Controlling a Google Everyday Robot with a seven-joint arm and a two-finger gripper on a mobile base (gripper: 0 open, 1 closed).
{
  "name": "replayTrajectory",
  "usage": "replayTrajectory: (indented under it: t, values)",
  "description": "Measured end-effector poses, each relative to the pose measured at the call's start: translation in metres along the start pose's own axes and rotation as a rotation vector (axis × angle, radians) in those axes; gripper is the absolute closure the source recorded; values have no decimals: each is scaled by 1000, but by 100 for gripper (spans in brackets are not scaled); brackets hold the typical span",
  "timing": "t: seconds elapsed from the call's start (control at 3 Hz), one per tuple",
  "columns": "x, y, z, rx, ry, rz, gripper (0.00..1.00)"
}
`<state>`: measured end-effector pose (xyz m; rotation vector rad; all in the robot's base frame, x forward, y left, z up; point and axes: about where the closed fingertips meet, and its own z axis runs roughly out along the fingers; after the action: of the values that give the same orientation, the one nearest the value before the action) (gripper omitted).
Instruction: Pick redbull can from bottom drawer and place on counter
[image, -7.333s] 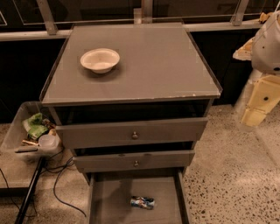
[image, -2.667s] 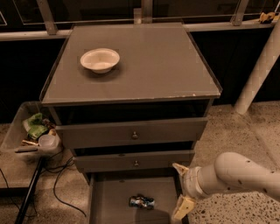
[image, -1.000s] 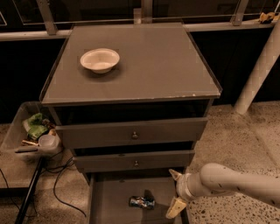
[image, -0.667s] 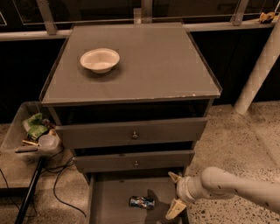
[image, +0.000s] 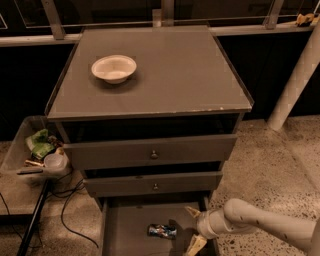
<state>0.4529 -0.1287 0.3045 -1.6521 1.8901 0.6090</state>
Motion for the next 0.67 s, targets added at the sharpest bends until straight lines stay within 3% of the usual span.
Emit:
replayTrajectory:
  t: [0.33,0.67]
  values:
    - [16,-18,62,-70,-67,2,0]
    - [16,-18,62,-70,-67,2,0]
